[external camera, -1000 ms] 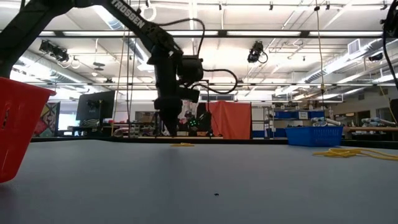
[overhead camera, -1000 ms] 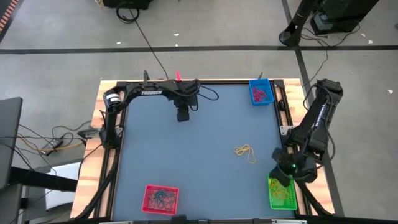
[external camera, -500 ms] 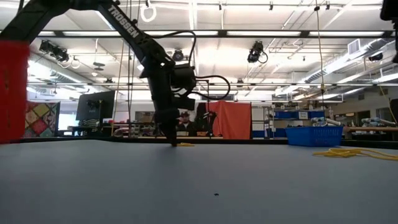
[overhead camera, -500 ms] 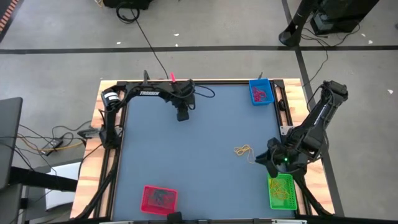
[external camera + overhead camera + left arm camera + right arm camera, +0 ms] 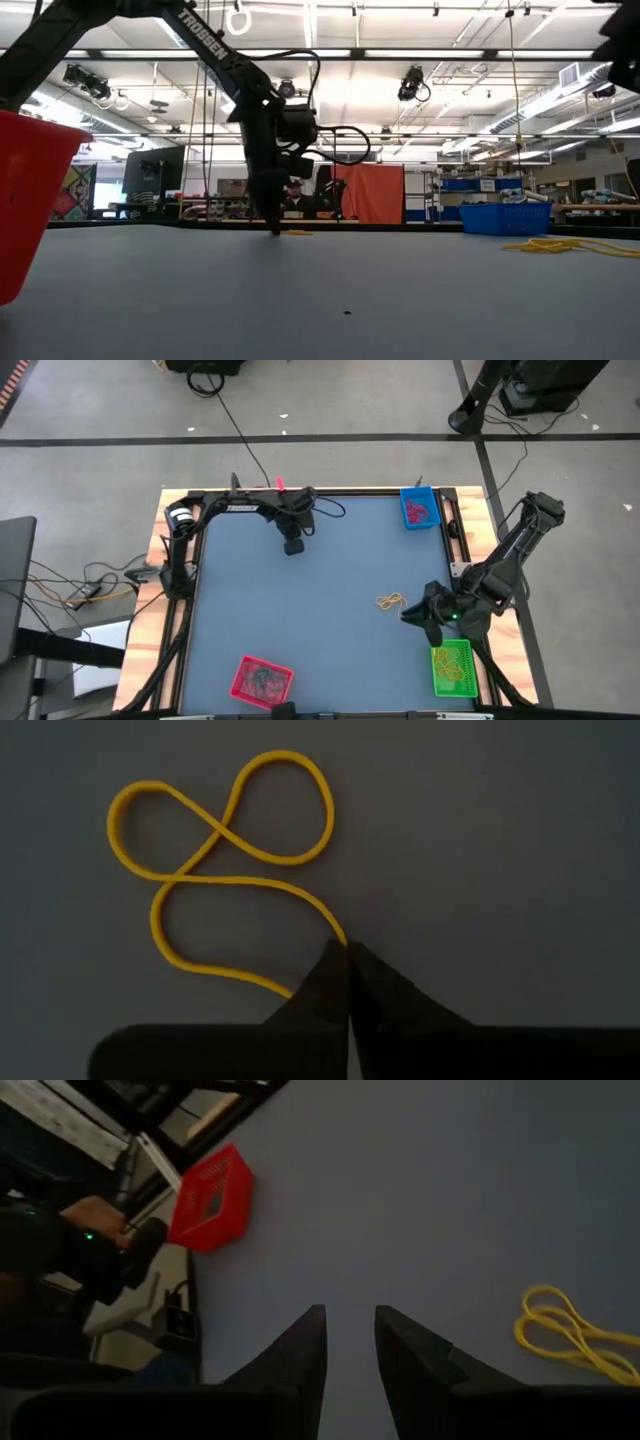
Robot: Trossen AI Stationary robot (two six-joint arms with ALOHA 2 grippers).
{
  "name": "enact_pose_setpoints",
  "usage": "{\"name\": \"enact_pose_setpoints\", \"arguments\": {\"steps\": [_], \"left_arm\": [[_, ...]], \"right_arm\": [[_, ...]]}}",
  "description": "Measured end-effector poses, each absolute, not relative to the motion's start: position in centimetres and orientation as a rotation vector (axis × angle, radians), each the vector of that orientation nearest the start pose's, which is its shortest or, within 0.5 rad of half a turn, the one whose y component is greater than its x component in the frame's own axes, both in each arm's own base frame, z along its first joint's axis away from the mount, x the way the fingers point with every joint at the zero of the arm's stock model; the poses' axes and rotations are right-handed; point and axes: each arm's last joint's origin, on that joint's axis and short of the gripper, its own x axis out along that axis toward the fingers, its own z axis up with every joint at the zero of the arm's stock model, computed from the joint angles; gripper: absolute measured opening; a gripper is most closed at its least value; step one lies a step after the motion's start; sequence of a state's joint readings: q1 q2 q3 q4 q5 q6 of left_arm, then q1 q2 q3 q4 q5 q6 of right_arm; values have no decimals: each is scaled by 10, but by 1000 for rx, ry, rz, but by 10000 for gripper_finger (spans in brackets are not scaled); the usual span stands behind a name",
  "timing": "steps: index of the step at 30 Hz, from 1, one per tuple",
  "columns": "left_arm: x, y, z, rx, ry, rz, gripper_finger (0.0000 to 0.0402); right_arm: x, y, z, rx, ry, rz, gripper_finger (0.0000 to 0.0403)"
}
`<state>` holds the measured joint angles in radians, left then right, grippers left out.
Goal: Sort rubber bands into baskets
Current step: Put the yellow rubber band into the green bin
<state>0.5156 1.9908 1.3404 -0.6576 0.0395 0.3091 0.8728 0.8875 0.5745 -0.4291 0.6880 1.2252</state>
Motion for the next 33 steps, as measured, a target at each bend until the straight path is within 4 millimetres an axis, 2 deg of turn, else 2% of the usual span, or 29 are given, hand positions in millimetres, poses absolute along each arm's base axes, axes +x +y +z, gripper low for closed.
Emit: {"name": "enact_pose_setpoints", "arguments": {"steps": [6,11,16,23,27,33], "left_arm": [[343,187,163,-85,1294,196,3],[357,171,173,-49,1283,155,2],[378,137,186,22,1252,75,1],[405,80,210,135,1176,-47,1],[416,50,227,209,1122,-120,2],[427,12,256,293,1039,-204,2]], "right_arm": [[131,115,228,622,526,-188,100],[142,114,217,514,558,-241,101],[159,113,198,376,607,-336,101],[185,111,177,119,542,-474,101],[202,107,172,-16,536,-467,103],[226,102,172,-98,490,-408,101]]}}
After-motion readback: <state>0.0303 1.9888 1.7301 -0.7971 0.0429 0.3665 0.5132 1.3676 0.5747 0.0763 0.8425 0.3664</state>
